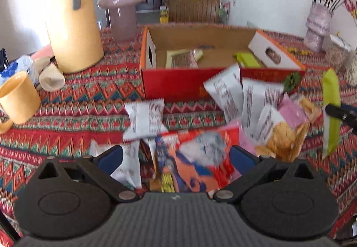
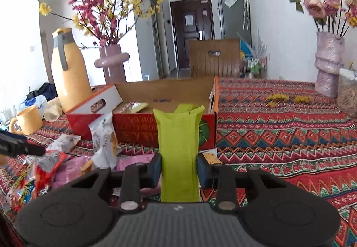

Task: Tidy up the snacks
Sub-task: 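Grasp a second lime-green snack bar with the right gripper, then grasp the orange-and-blue printed bag with the left gripper while the right holds the green bar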

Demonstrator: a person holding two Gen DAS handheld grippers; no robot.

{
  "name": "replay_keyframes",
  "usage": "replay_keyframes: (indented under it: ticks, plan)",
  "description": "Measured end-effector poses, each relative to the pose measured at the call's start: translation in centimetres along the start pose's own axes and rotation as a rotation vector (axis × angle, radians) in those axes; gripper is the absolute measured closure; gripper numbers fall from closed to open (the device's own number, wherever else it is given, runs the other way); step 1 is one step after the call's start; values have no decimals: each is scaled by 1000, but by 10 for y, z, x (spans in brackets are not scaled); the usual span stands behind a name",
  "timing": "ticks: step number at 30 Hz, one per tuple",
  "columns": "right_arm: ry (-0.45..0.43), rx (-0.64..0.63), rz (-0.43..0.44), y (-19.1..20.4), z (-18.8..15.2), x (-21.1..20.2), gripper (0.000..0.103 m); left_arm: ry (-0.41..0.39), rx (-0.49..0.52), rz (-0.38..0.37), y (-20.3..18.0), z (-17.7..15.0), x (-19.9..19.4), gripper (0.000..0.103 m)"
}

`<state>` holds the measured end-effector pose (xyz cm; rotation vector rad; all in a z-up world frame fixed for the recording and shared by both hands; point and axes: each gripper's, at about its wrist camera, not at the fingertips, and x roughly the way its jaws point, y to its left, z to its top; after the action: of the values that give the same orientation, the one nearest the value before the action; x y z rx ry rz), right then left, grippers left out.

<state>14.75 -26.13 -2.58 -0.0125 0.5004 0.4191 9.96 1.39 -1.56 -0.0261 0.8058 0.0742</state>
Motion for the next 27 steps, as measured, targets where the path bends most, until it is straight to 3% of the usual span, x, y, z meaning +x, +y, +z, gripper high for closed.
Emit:
replay_keyframes:
  ticks: [11,15,16,27]
  plan:
    - [-42,36,25,6,-8,-28,71,109,11,60,-18,-17,8,1]
    - [-47,42,32,9,-10,-33,71,148,17,50,-21,-21,11,30]
    - [-48,42,34,10,-10,-34,71,148,17,51,-21,-22,11,32]
    - [-51,35,39,17,-12,-46,71,82,1,42,-16,-23,-14,34]
